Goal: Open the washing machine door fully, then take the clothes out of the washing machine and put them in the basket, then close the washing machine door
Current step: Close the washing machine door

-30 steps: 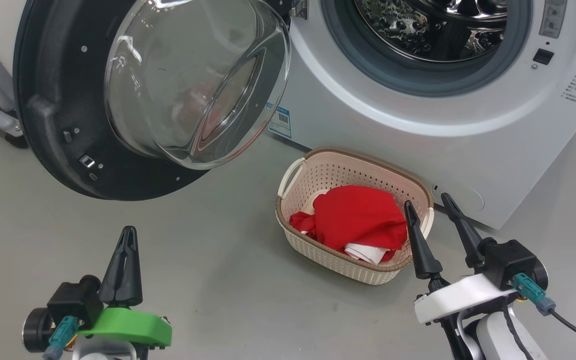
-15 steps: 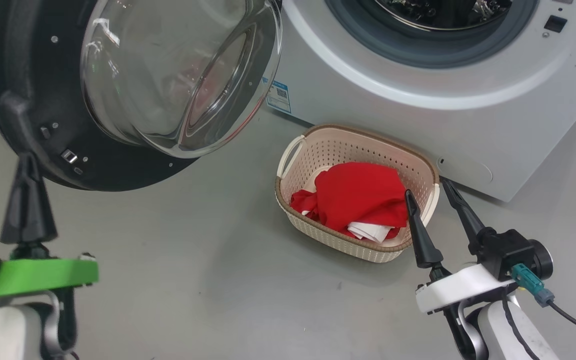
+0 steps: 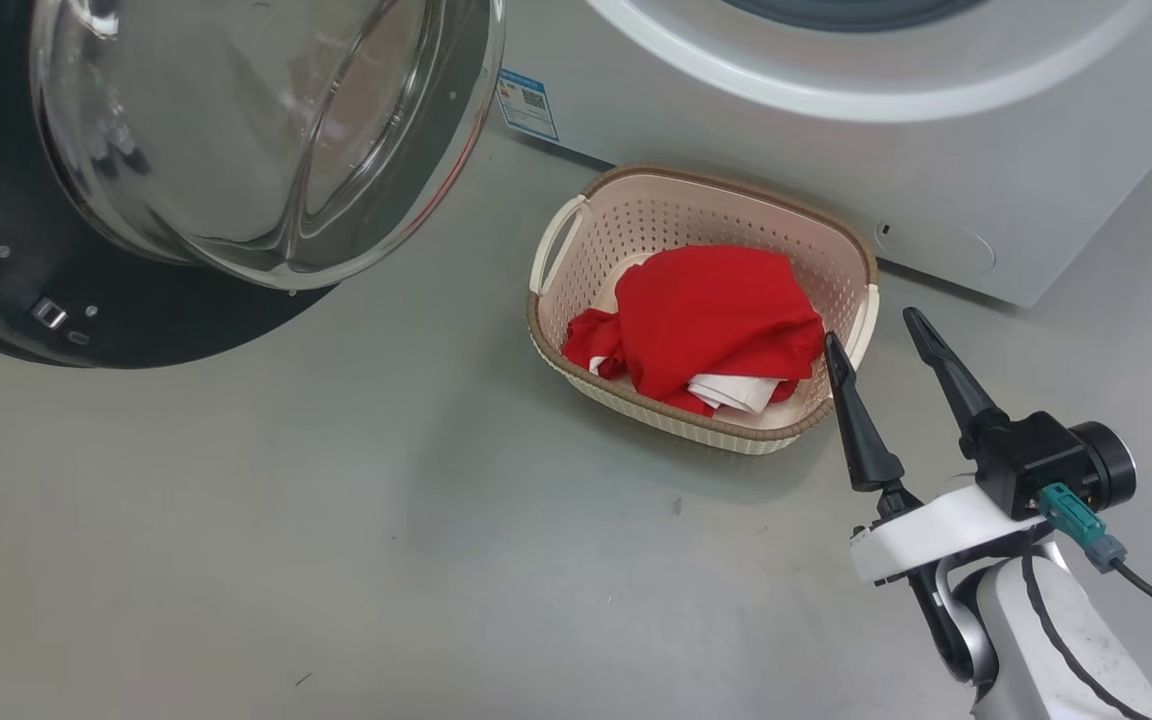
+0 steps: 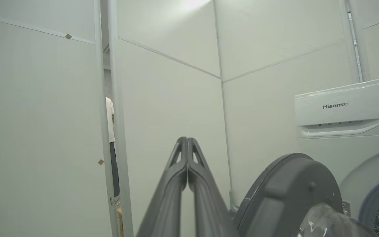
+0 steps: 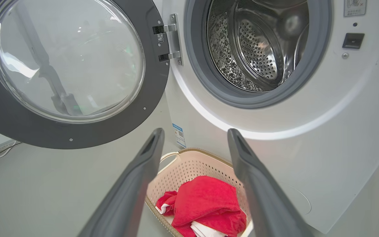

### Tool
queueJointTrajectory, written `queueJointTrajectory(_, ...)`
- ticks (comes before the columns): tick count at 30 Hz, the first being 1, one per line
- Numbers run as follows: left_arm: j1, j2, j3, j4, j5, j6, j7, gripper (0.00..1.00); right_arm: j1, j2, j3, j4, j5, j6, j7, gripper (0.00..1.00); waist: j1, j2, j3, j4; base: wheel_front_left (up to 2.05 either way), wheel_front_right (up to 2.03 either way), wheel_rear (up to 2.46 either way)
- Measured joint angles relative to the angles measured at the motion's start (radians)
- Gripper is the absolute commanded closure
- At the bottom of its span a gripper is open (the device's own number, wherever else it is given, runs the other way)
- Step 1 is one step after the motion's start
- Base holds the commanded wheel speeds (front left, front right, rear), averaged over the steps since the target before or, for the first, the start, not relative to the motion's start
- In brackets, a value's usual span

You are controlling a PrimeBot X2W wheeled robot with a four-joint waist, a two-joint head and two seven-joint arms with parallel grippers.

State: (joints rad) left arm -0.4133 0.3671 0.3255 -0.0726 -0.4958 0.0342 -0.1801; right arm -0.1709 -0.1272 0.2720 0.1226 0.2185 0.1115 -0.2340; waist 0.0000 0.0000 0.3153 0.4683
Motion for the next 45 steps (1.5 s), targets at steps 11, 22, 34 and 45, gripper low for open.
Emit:
queueJointTrajectory(11, -0.157, 0.112, 0.193, 0.184, -0.189, 0.018, 0.144, 1.0, -0.027, 0.001, 0.011, 0.007, 0.0, 0.0, 0.0, 0.0, 0.0, 0.0, 0.038, -0.068, 0.0, 0.0, 0.0)
queueJointTrajectory(22, -0.267, 0.095, 0.354, 0.46, -0.405, 0.068, 0.299, 1.0, -0.031, 0.001, 0.014, 0.018, 0.001, 0.001, -0.002, 0.0, 0.0, 0.0, 0.039, -0.108, 0.0, 0.0, 0.0)
queueJointTrajectory(34, -0.37, 0.019, 0.402, 0.651, -0.607, 0.083, 0.522, 1.0, -0.046, 0.001, 0.016, 0.024, 0.001, 0.001, -0.009, 0.0, 0.0, 0.0, 0.038, -0.114, 0.0, 0.0, 0.0)
queueJointTrajectory(45, -0.409, 0.009, 0.38, 0.742, -0.655, 0.085, 0.689, 1.0, -0.048, 0.001, 0.016, 0.032, 0.001, 0.002, -0.009, 0.0, 0.0, 0.0, 0.023, -0.116, 0.0, 0.0, 0.0)
